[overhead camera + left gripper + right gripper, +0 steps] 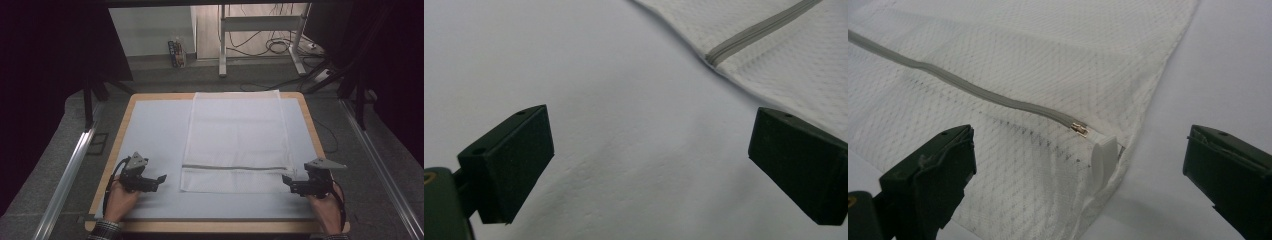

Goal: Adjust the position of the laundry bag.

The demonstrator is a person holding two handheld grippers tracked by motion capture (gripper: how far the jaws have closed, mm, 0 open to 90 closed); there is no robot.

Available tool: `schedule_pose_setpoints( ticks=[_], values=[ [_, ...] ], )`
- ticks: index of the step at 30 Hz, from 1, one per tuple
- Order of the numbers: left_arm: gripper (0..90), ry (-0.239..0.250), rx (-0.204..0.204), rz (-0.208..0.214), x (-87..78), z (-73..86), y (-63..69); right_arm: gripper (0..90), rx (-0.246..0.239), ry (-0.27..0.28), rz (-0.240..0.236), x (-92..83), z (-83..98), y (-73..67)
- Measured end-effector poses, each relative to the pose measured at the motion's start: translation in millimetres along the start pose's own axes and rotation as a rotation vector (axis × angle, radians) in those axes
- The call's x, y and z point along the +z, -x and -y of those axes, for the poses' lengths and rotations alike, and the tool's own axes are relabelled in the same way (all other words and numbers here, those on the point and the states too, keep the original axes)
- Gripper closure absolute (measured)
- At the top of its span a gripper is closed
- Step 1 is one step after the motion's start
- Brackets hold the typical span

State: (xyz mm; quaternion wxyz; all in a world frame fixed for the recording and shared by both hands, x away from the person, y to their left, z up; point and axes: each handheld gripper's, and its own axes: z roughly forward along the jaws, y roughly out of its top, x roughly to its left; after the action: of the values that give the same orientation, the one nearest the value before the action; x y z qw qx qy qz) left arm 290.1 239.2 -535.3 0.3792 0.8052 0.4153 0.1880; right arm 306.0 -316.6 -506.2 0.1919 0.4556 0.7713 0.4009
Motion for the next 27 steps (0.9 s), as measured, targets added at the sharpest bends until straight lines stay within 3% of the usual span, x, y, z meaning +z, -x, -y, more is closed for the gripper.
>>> schedule_pose_setpoints(
  ticks=[3, 9, 11, 14, 16, 20, 25, 27],
  values=[
    [4.5, -0.033, 0.000, -0.022, 0.1, -3.3, 3.0, 1.2, 0.002, -0.007, 0.013, 0.2, -0.6, 0.2],
    [5.6, -0.076, 0.047, 0.016, 7.9, -6.2, 12.8, 1.3, -0.021, -0.023, 0.021, 3.6, -1.9, -3.6],
    [5.6, -0.055, 0.055, 0.036, 9.9, -6.6, 16.1, 1.2, -0.030, -0.027, 0.023, 4.7, -2.3, -4.1],
    [6.0, -0.038, 0.034, 0.059, 12.9, -8.7, 19.2, 1.2, -0.036, -0.026, 0.022, 5.9, -3.0, -4.4],
    [6.0, -0.034, 0.025, 0.073, 14.8, -9.7, 20.4, 1.3, -0.012, -0.039, 0.000, 6.6, -4.0, -3.9],
    [6.0, -0.056, 0.037, 0.060, 17.9, -14.7, 24.8, 1.9, 0.005, -0.044, -0.007, 8.2, -5.4, -2.6],
    [4.8, -0.058, -0.035, 0.065, 27.5, -29.4, 29.9, 3.0, 0.010, -0.058, 0.018, 12.9, -8.6, -1.0],
    [3.7, -0.054, -0.039, 0.064, 29.9, -31.5, 29.7, 2.9, 0.016, -0.065, 0.017, 14.7, -8.7, -0.2]
  ],
)
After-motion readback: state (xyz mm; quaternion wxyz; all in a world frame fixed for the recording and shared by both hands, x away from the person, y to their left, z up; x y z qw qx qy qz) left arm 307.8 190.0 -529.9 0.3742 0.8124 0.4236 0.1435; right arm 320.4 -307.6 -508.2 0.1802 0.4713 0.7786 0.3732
